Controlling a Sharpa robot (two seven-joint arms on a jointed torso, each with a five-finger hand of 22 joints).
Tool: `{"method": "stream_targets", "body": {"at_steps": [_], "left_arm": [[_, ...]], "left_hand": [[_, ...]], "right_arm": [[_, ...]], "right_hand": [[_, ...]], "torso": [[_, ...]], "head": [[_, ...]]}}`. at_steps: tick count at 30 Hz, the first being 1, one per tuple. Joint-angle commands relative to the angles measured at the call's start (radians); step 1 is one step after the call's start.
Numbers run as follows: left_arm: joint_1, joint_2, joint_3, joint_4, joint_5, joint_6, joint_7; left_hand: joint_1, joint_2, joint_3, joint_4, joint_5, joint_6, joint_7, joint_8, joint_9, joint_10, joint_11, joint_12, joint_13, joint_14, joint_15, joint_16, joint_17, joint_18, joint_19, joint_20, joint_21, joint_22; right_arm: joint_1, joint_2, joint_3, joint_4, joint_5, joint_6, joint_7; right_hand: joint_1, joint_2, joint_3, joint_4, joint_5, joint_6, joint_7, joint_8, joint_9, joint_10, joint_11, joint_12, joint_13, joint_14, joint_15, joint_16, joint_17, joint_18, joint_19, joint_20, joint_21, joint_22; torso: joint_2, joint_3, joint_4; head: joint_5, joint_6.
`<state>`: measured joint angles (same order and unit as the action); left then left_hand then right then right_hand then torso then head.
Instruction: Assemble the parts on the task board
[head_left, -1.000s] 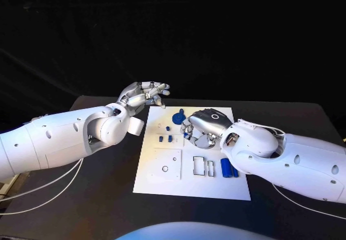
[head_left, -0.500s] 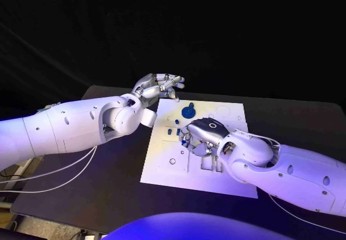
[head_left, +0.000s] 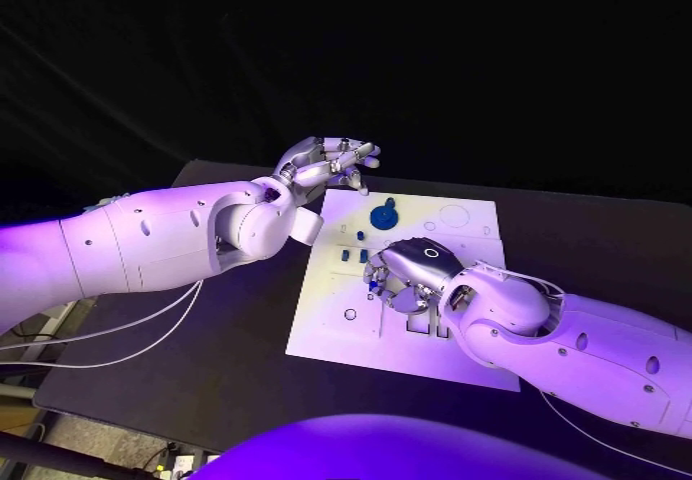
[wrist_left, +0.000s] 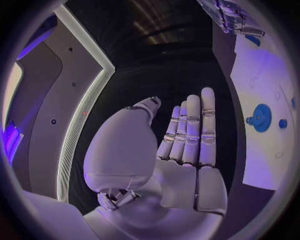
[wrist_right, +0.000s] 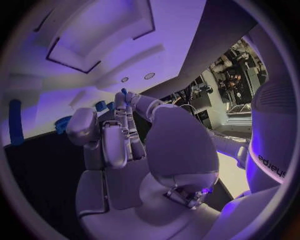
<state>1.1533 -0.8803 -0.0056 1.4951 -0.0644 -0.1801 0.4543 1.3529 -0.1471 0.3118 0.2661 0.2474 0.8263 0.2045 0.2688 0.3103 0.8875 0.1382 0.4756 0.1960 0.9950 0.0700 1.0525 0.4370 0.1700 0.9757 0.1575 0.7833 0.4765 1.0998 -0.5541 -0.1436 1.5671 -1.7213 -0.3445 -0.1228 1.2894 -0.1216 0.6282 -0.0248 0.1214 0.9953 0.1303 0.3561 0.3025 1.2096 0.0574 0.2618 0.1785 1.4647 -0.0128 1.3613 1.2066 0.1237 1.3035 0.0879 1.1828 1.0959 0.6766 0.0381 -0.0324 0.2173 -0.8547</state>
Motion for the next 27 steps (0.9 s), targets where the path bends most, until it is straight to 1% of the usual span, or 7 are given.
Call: {"method": "stream_targets", "body": {"at_steps": [1, 5, 12, 16, 27], "left_arm": [[0.000, 0.002, 0.001, 0.000, 0.000, 0.016, 0.003], [0.000, 0.001, 0.001, 0.000, 0.000, 0.017, 0.003], [0.001, 0.000, 0.001, 0.001, 0.000, 0.018, 0.002], [0.001, 0.000, 0.001, 0.000, 0.000, 0.018, 0.002], [0.001, -0.001, 0.001, 0.000, 0.000, 0.020, 0.002]], "left_hand": [[0.011, 0.002, -0.006, -0.001, -0.001, -0.009, -0.001, -0.001, -0.001, -0.007, 0.002, 0.006, 0.001, -0.006, 0.000, 0.001, -0.002, 0.012, -0.001, 0.006, -0.005, -0.001], [0.011, 0.002, -0.006, -0.001, -0.001, -0.009, -0.001, -0.001, -0.001, -0.007, 0.002, 0.006, 0.001, -0.006, 0.000, 0.001, -0.002, 0.012, -0.001, 0.006, -0.005, -0.001], [0.011, 0.002, -0.006, -0.001, -0.001, -0.009, -0.001, -0.001, -0.001, -0.007, 0.002, 0.006, 0.001, -0.006, 0.000, 0.001, -0.002, 0.012, -0.001, 0.006, -0.005, -0.001], [0.011, 0.002, -0.006, -0.001, -0.001, -0.009, -0.001, -0.001, -0.001, -0.007, 0.002, 0.006, 0.001, -0.006, 0.000, 0.001, -0.002, 0.012, -0.001, 0.006, -0.005, -0.001], [0.011, 0.003, -0.008, 0.000, -0.001, -0.011, 0.000, -0.001, -0.002, -0.010, 0.003, 0.008, 0.002, -0.007, 0.001, 0.001, -0.002, 0.012, -0.001, 0.006, -0.006, -0.002]], "right_arm": [[-0.005, 0.002, -0.001, -0.004, 0.005, 0.001, 0.011], [-0.010, 0.003, -0.001, -0.010, 0.007, 0.000, 0.013], [-0.016, 0.006, -0.002, -0.015, 0.009, 0.004, 0.014], [-0.019, 0.007, -0.002, -0.016, 0.011, 0.004, 0.016], [-0.024, 0.011, -0.003, -0.021, 0.013, 0.007, 0.017]], "right_hand": [[-0.002, 0.007, 0.004, 0.001, 0.006, 0.009, -0.001, 0.005, 0.000, 0.005, -0.002, -0.003, 0.001, 0.041, -0.008, 0.004, 0.000, -0.015, -0.004, -0.002, -0.003, -0.001], [-0.001, 0.007, 0.005, 0.000, 0.007, 0.008, -0.001, 0.005, 0.000, 0.005, -0.002, -0.003, 0.001, 0.041, -0.008, 0.004, 0.000, -0.016, -0.004, -0.002, -0.003, 0.001], [-0.001, 0.007, 0.005, 0.000, 0.007, 0.008, -0.001, 0.005, 0.000, 0.005, -0.002, -0.003, 0.001, 0.041, -0.008, 0.004, 0.000, -0.016, -0.004, -0.002, -0.003, 0.001], [-0.001, 0.007, 0.006, -0.001, 0.008, 0.007, -0.001, 0.006, 0.001, 0.005, -0.002, -0.004, 0.002, 0.041, -0.008, 0.004, 0.000, -0.016, -0.003, -0.002, -0.001, 0.002], [-0.001, 0.007, 0.006, -0.001, 0.008, 0.007, -0.001, 0.006, 0.001, 0.005, -0.002, -0.004, 0.002, 0.041, -0.008, 0.004, 0.000, -0.016, -0.003, -0.002, -0.001, 0.002]], "torso": [[0.000, -0.0011, -0.0006], [0.000, 0.0002, 0.0002], [0.001, 0.0003, 0.0006], [0.000, 0.0012, 0.0004], [0.000, 0.0007, 0.0006]], "head": [[0.004, -0.002], [0.008, -0.004], [0.006, -0.003], [0.009, -0.006], [0.012, -0.006]]}}
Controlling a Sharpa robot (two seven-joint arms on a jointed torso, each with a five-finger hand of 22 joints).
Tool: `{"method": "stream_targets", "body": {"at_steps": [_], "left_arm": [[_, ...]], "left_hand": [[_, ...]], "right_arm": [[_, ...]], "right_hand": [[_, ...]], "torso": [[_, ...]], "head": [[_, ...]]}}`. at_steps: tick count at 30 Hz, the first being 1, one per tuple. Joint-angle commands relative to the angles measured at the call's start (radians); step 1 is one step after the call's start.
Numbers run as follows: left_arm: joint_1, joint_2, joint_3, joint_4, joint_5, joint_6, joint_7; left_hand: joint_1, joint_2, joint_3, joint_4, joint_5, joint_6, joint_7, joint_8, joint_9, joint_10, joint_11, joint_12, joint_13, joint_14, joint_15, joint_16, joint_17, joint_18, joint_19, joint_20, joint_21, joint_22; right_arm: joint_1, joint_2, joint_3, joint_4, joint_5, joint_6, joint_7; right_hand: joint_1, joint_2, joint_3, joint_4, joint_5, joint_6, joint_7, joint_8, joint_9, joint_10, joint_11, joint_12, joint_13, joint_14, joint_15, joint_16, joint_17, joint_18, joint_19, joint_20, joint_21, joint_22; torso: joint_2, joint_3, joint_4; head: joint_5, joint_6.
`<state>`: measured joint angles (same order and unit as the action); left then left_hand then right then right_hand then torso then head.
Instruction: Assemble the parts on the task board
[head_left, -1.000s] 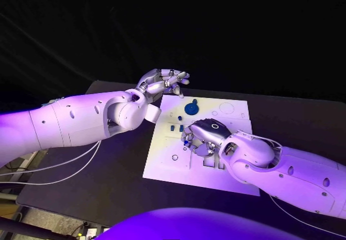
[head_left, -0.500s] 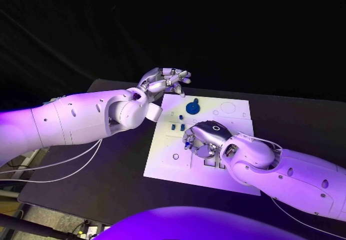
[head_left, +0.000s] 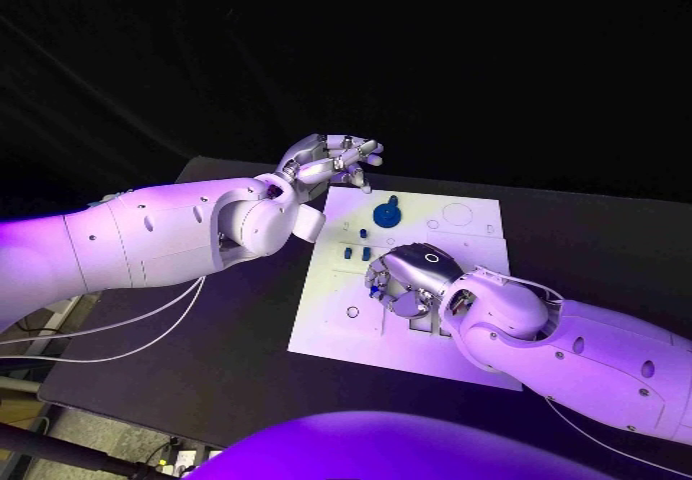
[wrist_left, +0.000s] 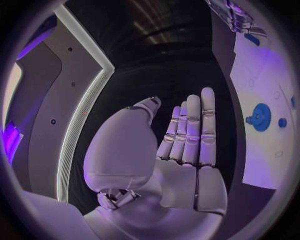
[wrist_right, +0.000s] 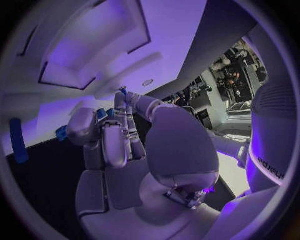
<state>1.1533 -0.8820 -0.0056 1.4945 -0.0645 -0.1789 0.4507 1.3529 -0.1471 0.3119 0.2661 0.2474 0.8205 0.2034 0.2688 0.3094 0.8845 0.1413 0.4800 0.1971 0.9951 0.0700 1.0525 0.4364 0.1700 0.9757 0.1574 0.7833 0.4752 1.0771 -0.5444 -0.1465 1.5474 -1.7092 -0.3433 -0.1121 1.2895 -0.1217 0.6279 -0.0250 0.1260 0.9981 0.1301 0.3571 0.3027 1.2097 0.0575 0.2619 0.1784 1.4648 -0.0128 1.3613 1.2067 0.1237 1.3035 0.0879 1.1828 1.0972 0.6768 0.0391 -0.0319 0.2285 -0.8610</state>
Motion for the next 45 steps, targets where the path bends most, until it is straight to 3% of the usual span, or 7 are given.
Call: {"method": "stream_targets", "body": {"at_steps": [1, 32, 35, 37, 40, 45], "left_arm": [[0.000, 0.000, 0.001, 0.001, 0.000, 0.019, 0.005], [0.001, -0.003, 0.001, 0.002, -0.001, 0.024, -0.001], [0.001, -0.003, 0.001, 0.002, -0.001, 0.025, -0.002], [0.001, -0.004, 0.001, 0.002, -0.001, 0.026, -0.003], [0.001, -0.004, 0.001, 0.002, -0.001, 0.026, -0.004], [0.001, -0.005, 0.001, 0.001, -0.001, 0.027, -0.005]], "left_hand": [[0.011, 0.003, -0.008, 0.000, -0.001, -0.005, 0.001, -0.001, -0.001, -0.007, 0.000, 0.003, 0.001, -0.007, 0.001, 0.001, -0.001, 0.012, -0.001, 0.006, -0.006, -0.001], [0.011, 0.005, -0.010, 0.002, -0.001, -0.005, 0.002, 0.000, -0.001, -0.010, 0.000, 0.006, 0.002, -0.009, 0.002, 0.001, -0.002, 0.012, -0.001, 0.007, -0.008, -0.002], [0.011, 0.006, -0.010, 0.003, -0.001, -0.005, 0.002, 0.001, 0.000, -0.010, 0.000, 0.006, 0.002, -0.009, 0.002, 0.002, -0.002, 0.012, -0.001, 0.007, -0.009, -0.002], [0.011, 0.006, -0.010, 0.003, -0.001, -0.005, 0.002, 0.001, 0.000, -0.010, 0.000, 0.006, 0.002, -0.009, 0.002, 0.002, -0.002, 0.012, -0.001, 0.007, -0.009, -0.002], [0.011, 0.006, -0.010, 0.003, -0.001, -0.005, 0.002, 0.001, 0.000, -0.010, 0.000, 0.006, 0.002, -0.009, 0.002, 0.002, -0.002, 0.012, -0.001, 0.007, -0.009, -0.002], [0.011, 0.006, -0.010, 0.003, -0.001, -0.005, 0.002, 0.001, 0.000, -0.010, 0.000, 0.006, 0.002, -0.009, 0.002, 0.002, -0.002, 0.012, -0.001, 0.007, -0.009, -0.002]], "right_arm": [[-0.002, 0.001, 0.000, -0.002, 0.001, 0.007, 0.007], [-0.006, 0.021, -0.005, -0.038, 0.002, 0.096, 0.000], [-0.006, 0.020, -0.006, -0.039, 0.003, 0.091, -0.003], [-0.006, 0.018, -0.006, -0.040, 0.004, 0.076, -0.005], [-0.005, 0.014, -0.006, -0.039, 0.005, 0.043, -0.009], [-0.005, 0.004, -0.006, -0.034, 0.006, -0.005, -0.015]], "right_hand": [[-0.001, 0.007, 0.006, 0.000, 0.003, 0.004, 0.000, 0.005, 0.001, 0.005, -0.002, -0.004, 0.002, 0.041, -0.008, 0.004, 0.000, -0.016, -0.003, -0.002, -0.001, 0.001], [-0.007, 0.001, 0.002, -0.004, -0.004, 0.000, 0.001, 0.006, 0.007, 0.005, -0.001, -0.008, 0.004, 0.040, -0.006, 0.005, -0.002, -0.016, -0.006, -0.002, -0.003, 0.001], [-0.012, 0.000, 0.002, -0.004, -0.007, -0.016, 0.007, -0.001, 0.008, -0.008, 0.004, -0.018, 0.004, 0.039, -0.003, 0.006, -0.001, -0.016, -0.008, 0.000, -0.003, 0.003], [-0.024, -0.010, -0.001, 0.000, -0.007, -0.039, 0.016, -0.015, 0.006, -0.024, 0.012, -0.029, 0.004, 0.035, 0.004, -0.001, -0.015, -0.018, -0.005, 0.005, 0.002, 0.012], [-0.050, -0.037, -0.013, 0.010, 0.008, -0.104, 0.039, -0.061, -0.010, -0.042, 0.030, -0.039, 0.006, 0.029, 0.018, -0.012, -0.036, -0.020, -0.001, 0.016, 0.006, 0.020], [-0.062, -0.073, -0.034, 0.011, 0.039, -0.133, 0.049, -0.089, -0.016, -0.041, 0.037, -0.033, 0.015, 0.029, 0.024, -0.007, -0.035, -0.021, 0.008, 0.025, 0.017, 0.037]], "torso": [[0.000, -0.0006, 0.0003], [0.000, -0.0014, 0.0007], [-0.001, -0.0014, -0.0006], [-0.001, -0.0013, -0.0007], [-0.001, -0.0009, -0.0009], [-0.002, -0.0006, -0.0013]], "head": [[0.001, -0.001], [-0.001, -0.006], [0.001, -0.006], [0.000, -0.006], [0.000, -0.005], [-0.002, -0.003]]}}
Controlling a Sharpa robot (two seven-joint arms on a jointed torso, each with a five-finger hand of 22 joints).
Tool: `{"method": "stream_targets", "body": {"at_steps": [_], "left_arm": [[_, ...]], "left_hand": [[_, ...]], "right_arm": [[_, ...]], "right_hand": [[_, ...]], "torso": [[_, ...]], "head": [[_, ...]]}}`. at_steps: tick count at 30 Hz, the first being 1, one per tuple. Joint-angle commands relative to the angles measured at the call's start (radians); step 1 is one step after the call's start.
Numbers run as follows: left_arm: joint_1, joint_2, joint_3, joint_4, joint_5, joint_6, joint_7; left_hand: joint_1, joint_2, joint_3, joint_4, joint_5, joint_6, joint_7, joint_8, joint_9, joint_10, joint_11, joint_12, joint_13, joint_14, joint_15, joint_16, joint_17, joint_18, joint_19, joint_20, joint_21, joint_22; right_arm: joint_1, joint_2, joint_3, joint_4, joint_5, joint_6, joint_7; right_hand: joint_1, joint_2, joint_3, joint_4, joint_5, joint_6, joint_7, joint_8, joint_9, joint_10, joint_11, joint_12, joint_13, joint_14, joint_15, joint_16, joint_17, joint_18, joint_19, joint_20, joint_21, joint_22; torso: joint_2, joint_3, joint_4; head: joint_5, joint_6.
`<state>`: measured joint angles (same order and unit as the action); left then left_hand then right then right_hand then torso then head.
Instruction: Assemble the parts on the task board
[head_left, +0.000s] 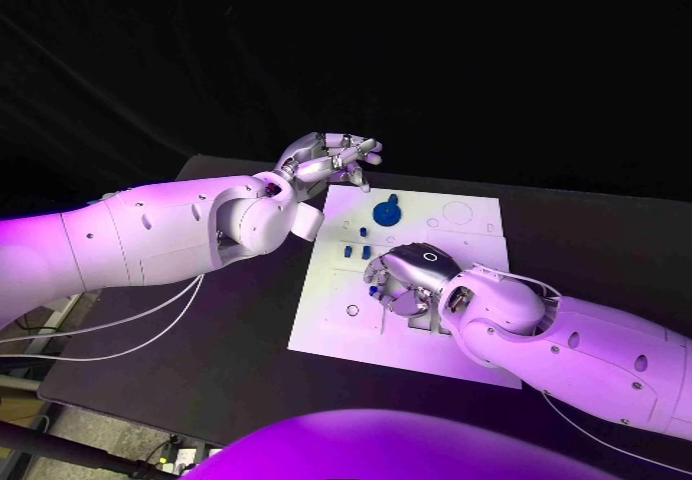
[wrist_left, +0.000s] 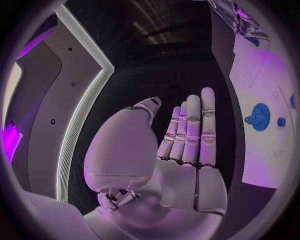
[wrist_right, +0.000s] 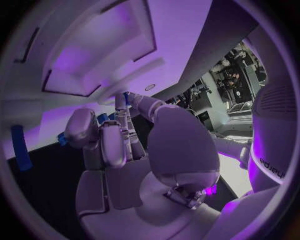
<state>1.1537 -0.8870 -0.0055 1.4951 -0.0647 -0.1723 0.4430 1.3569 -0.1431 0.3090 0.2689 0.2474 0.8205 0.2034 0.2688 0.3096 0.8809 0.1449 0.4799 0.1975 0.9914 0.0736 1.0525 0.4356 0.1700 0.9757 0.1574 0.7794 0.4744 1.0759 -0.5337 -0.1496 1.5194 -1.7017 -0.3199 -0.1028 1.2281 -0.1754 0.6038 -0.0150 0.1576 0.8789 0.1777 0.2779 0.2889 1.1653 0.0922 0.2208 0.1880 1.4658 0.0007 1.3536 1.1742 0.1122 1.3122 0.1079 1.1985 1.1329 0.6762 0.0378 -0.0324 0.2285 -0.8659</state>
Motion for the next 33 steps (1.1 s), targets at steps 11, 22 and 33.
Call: {"method": "stream_targets", "body": {"at_steps": [11, 22, 33], "left_arm": [[0.001, 0.000, 0.001, -0.002, -0.002, 0.025, -0.001], [0.001, -0.004, 0.001, -0.002, -0.004, 0.026, -0.004], [0.001, -0.007, 0.001, -0.004, -0.004, 0.026, -0.004]], "left_hand": [[0.006, 0.005, -0.007, 0.001, -0.001, -0.005, 0.002, 0.001, 0.000, -0.008, -0.003, 0.007, 0.002, -0.006, -0.001, 0.002, -0.002, 0.012, -0.001, 0.008, -0.006, -0.002], [0.006, 0.005, -0.008, 0.002, -0.001, -0.005, 0.002, 0.001, 0.000, -0.009, -0.003, 0.007, 0.002, -0.006, -0.001, 0.002, -0.002, 0.012, -0.001, 0.008, -0.006, -0.002], [0.006, 0.006, -0.008, 0.002, -0.001, -0.005, 0.002, 0.002, 0.000, -0.010, -0.003, 0.008, 0.002, -0.006, -0.001, 0.003, -0.002, 0.012, 0.000, 0.008, -0.006, -0.003]], "right_arm": [[0.000, -0.031, -0.003, 0.013, 0.005, -0.083, -0.018], [0.063, -0.157, 0.010, 0.116, 0.031, -0.069, -0.045], [0.142, -0.267, 0.019, 0.132, 0.077, 0.080, -0.071]], "right_hand": [[-0.010, -0.036, -0.028, 0.011, 0.009, -0.066, -0.015, -0.048, -0.014, -0.014, -0.007, 0.002, 0.008, 0.026, 0.006, 0.001, -0.010, -0.008, -0.002, 0.005, -0.001, 0.003], [-0.020, -0.042, -0.040, 0.026, 0.011, -0.036, -0.018, -0.039, -0.007, -0.025, -0.006, -0.003, 0.010, 0.024, 0.005, -0.001, -0.017, -0.007, -0.005, 0.002, -0.008, 0.000], [0.064, -0.006, -0.384, 0.105, 0.019, -0.099, -0.022, -0.085, -0.007, -0.285, 0.042, -0.052, -0.068, -0.042, 0.053, -0.073, -0.165, 0.038, -0.151, 0.039, -0.236, -0.198]], "torso": [[0.000, 0.0010, -0.0001], [-0.001, 0.0002, -0.0017], [-0.005, -0.0009, -0.0109]], "head": [[-0.006, 0.008], [-0.026, 0.025], [-0.065, 0.056]]}}
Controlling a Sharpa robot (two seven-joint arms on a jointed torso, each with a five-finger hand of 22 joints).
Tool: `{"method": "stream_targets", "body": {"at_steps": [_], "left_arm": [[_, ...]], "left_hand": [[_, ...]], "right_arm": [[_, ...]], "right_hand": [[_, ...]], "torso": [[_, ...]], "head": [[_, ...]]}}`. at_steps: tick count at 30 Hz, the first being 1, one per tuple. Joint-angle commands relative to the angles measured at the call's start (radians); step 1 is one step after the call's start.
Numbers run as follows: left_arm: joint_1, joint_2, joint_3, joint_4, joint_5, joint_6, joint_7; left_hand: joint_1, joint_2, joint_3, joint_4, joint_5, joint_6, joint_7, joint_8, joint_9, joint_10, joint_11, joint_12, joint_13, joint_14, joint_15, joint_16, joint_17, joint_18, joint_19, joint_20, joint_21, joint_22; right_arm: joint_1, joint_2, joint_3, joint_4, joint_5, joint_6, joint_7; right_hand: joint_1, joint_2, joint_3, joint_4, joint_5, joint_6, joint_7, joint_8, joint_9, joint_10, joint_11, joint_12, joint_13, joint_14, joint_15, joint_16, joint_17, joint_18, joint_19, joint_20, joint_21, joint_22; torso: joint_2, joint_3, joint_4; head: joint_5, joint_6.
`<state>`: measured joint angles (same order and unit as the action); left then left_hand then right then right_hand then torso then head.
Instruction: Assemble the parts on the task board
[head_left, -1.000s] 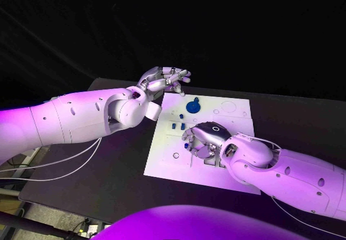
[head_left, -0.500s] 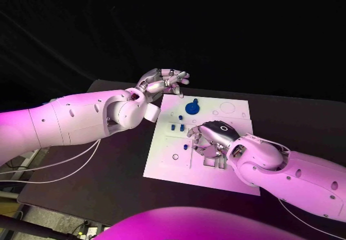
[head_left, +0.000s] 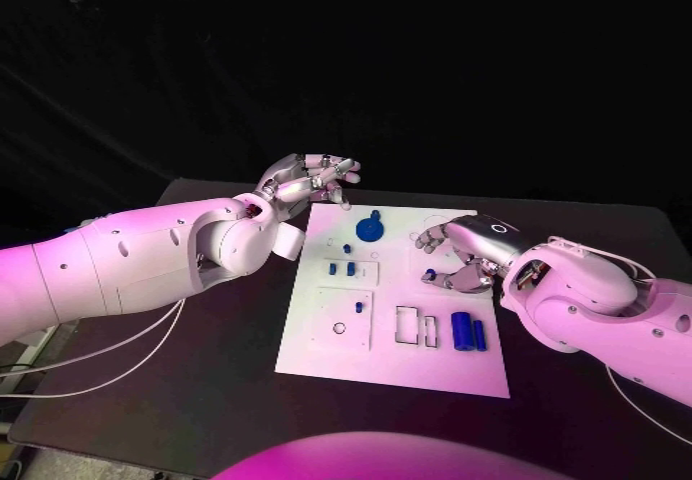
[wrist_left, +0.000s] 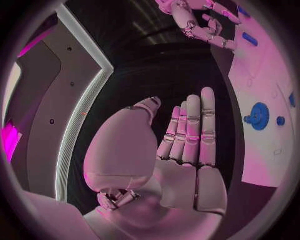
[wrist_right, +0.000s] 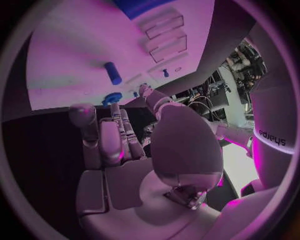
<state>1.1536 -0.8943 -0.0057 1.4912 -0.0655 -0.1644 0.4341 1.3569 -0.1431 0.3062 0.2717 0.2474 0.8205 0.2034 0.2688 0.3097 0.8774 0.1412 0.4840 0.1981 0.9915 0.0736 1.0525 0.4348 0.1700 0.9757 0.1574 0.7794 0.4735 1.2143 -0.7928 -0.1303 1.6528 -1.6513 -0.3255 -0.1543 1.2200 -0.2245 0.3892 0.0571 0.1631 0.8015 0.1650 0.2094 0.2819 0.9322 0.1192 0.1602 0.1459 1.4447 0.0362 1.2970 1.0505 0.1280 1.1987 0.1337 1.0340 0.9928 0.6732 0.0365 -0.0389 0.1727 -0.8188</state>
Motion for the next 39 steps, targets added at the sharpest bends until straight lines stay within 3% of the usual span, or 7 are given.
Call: {"method": "stream_targets", "body": {"at_steps": [1, 5, 11, 14, 19, 25, 39], "left_arm": [[0.001, 0.001, 0.001, 0.000, -0.003, 0.019, 0.004], [0.000, 0.001, 0.001, -0.001, -0.003, 0.019, 0.004], [0.000, 0.001, 0.001, -0.002, -0.003, 0.020, 0.003], [0.000, 0.000, 0.001, -0.003, -0.003, 0.021, 0.001], [0.000, 0.000, 0.001, -0.003, -0.003, 0.022, -0.003], [0.000, 0.000, 0.001, -0.002, -0.003, 0.023, -0.006], [0.000, -0.003, 0.001, -0.001, -0.004, 0.024, -0.009]], "left_hand": [[0.006, 0.006, -0.006, 0.000, -0.001, -0.005, 0.002, 0.002, 0.000, -0.006, 0.001, 0.004, 0.001, -0.006, -0.001, 0.003, -0.001, 0.012, 0.000, 0.008, -0.006, -0.002], [0.006, 0.006, -0.006, 0.000, -0.001, -0.005, 0.002, 0.002, 0.000, -0.006, 0.001, 0.004, 0.001, -0.006, -0.001, 0.003, -0.001, 0.012, 0.000, 0.008, -0.006, -0.002], [0.006, 0.006, -0.006, 0.000, -0.001, -0.005, 0.002, 0.002, 0.000, -0.006, 0.001, 0.004, 0.001, -0.006, -0.001, 0.003, -0.001, 0.012, 0.000, 0.008, -0.006, -0.002], [0.006, 0.006, -0.007, 0.000, -0.001, -0.004, 0.001, 0.003, 0.000, -0.007, 0.001, 0.006, 0.002, -0.006, -0.001, 0.004, -0.001, 0.013, 0.000, 0.008, -0.007, -0.002], [0.006, 0.006, -0.007, 0.001, -0.001, -0.005, 0.002, 0.003, 0.000, -0.007, 0.001, 0.006, 0.002, -0.006, -0.001, 0.004, -0.001, 0.013, 0.001, 0.008, -0.007, -0.002], [0.006, 0.006, -0.008, 0.001, -0.001, -0.006, 0.002, 0.003, 0.000, -0.008, 0.001, 0.006, 0.002, -0.005, -0.001, 0.005, -0.001, 0.013, 0.001, 0.008, -0.007, -0.002], [0.006, 0.007, -0.008, 0.001, -0.001, -0.007, 0.003, 0.003, -0.001, -0.008, 0.001, 0.007, 0.002, -0.005, -0.001, 0.005, -0.001, 0.013, 0.002, 0.009, -0.007, -0.002]], "right_arm": [[0.006, -0.012, 0.000, -0.003, 0.027, 0.092, -0.018], [0.011, -0.021, 0.001, -0.007, 0.029, 0.118, -0.008], [0.012, -0.018, 0.001, -0.021, 0.016, 0.169, 0.000], [0.009, -0.010, 0.000, -0.029, 0.009, 0.171, 0.006], [0.004, 0.004, 0.000, -0.038, 0.006, 0.150, 0.018], [-0.001, 0.017, -0.001, -0.052, 0.004, 0.135, 0.023], [-0.014, 0.038, -0.002, -0.073, 0.004, 0.130, 0.029]], "right_hand": [[0.098, 0.048, -0.233, 0.053, 0.015, -0.030, -0.012, -0.024, -0.001, -0.071, 0.021, 0.010, -0.035, -0.026, 0.018, -0.019, -0.051, 0.026, -0.043, 0.016, -0.088, -0.070], [0.252, 0.054, -0.391, 0.234, 0.026, -0.061, -0.029, -0.052, -0.013, -0.132, 0.034, 0.029, -0.074, -0.045, 0.030, -0.031, -0.100, 0.035, -0.065, 0.025, -0.169, -0.127], [0.291, 0.065, -0.379, 0.232, 0.026, -0.109, -0.040, -0.070, -0.031, -0.136, 0.037, 0.027, -0.080, -0.046, 0.032, -0.038, -0.120, 0.039, -0.067, 0.023, -0.192, -0.142], [0.319, 0.075, -0.346, 0.228, 0.021, -0.116, -0.017, -0.075, -0.037, -0.121, 0.025, 0.025, -0.081, -0.045, 0.023, -0.053, -0.145, 0.041, -0.060, 0.016, -0.202, -0.148], [0.338, 0.105, -0.287, 0.207, -0.001, 0.005, 0.002, -0.038, -0.014, -0.016, -0.008, 0.034, -0.080, -0.010, -0.006, -0.054, -0.135, 0.028, 0.001, -0.013, -0.159, -0.098], [0.342, 0.120, -0.175, 0.200, -0.045, 0.097, 0.007, -0.022, -0.023, 0.086, -0.008, 0.017, -0.084, 0.015, -0.007, -0.020, -0.081, 0.012, 0.053, -0.020, -0.090, -0.022], [0.267, 0.056, 0.027, 0.191, -0.059, 0.153, 0.007, -0.036, -0.045, 0.161, -0.010, -0.053, -0.083, 0.019, -0.011, 0.009, -0.050, 0.003, 0.077, -0.018, -0.043, 0.041]], "torso": [[-0.003, 0.0014, -0.0050], [-0.004, 0.0015, -0.0041], [-0.002, 0.0004, -0.0019], [-0.002, 0.0010, -0.0029], [-0.001, 0.0008, -0.0019], [-0.001, -0.0013, -0.0006], [-0.001, 0.0003, -0.0019]], "head": [[-0.010, 0.010], [-0.011, 0.011], [-0.013, 0.013], [-0.011, 0.011], [-0.013, 0.009], [-0.015, 0.008], [-0.016, 0.002]]}}
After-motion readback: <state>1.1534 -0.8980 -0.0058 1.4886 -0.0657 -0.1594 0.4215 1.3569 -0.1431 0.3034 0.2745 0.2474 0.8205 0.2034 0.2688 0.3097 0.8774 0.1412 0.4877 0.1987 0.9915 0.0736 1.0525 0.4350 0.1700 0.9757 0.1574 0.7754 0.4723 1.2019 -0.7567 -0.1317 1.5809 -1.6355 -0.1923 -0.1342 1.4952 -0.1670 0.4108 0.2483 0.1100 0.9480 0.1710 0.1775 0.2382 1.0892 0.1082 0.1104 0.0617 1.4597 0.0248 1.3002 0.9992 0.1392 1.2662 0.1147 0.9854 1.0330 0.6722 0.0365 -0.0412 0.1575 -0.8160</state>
